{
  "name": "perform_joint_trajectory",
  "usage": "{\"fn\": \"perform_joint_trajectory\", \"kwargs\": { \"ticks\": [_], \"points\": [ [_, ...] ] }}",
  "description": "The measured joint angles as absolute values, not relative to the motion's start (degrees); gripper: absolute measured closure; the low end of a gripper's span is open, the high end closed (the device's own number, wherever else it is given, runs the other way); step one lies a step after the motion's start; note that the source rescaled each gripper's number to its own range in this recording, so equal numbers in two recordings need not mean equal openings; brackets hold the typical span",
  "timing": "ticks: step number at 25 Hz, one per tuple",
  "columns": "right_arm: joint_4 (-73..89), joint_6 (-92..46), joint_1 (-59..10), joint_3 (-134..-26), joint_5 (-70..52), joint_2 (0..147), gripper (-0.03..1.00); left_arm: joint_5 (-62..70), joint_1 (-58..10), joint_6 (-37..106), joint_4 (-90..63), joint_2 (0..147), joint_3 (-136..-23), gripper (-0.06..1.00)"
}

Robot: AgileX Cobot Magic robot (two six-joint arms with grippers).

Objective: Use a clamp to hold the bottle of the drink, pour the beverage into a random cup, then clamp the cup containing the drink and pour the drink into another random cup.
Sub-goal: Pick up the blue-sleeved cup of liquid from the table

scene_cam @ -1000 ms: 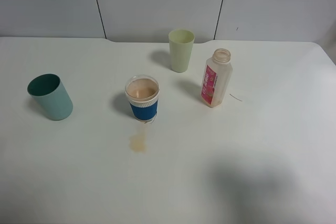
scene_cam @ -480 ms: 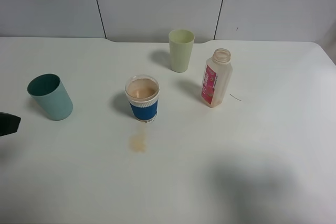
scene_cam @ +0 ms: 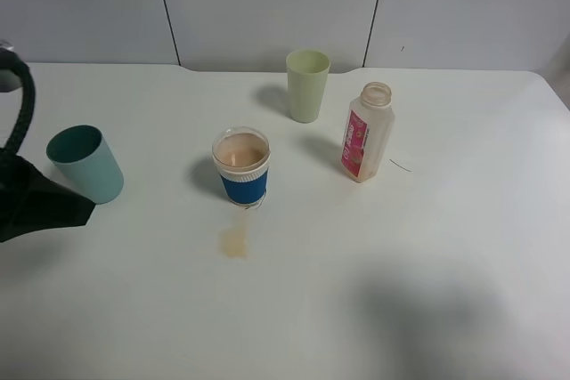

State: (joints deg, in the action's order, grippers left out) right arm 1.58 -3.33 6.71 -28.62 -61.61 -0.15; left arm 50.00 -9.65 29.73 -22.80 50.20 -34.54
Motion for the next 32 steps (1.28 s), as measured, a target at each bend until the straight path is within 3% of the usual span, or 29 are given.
{"fn": "perform_joint_trajectory", "kwargs": {
  "ticks": [4,5,8,15,27,32],
  "points": [
    [1.6,-3.3,6.7,-28.6,-61.6,-0.1,-0.03,47.2,-15.9,23.9,-18.8,53.0,-35.5,-0.06],
    [1.6,-3.3,6.7,-28.6,-61.6,-0.1,-0.03,45.2,-21.0,18.9,-15.6,54.9,-35.6,-0.06],
    [1.6,-3.3,6.7,-28.6,-61.6,-0.1,-0.03,41.3,-28.3,13.1,-13.1,57.8,-35.6,-0.06],
    [1.6,-3.3,6.7,-28.6,-61.6,-0.1,-0.03,31.8,-37.3,7.8,-12.0,65.2,-35.6,-0.06],
    [1.6,-3.3,6.7,-28.6,-61.6,-0.1,-0.03,18.0,-39.3,6.4,-11.5,76.3,-35.6,-0.06],
    [1.6,-3.3,6.7,-28.6,-61.6,-0.1,-0.03,4.2,-39.3,6.3,-8.9,78.6,-30.2,-0.06]
  ]
}}
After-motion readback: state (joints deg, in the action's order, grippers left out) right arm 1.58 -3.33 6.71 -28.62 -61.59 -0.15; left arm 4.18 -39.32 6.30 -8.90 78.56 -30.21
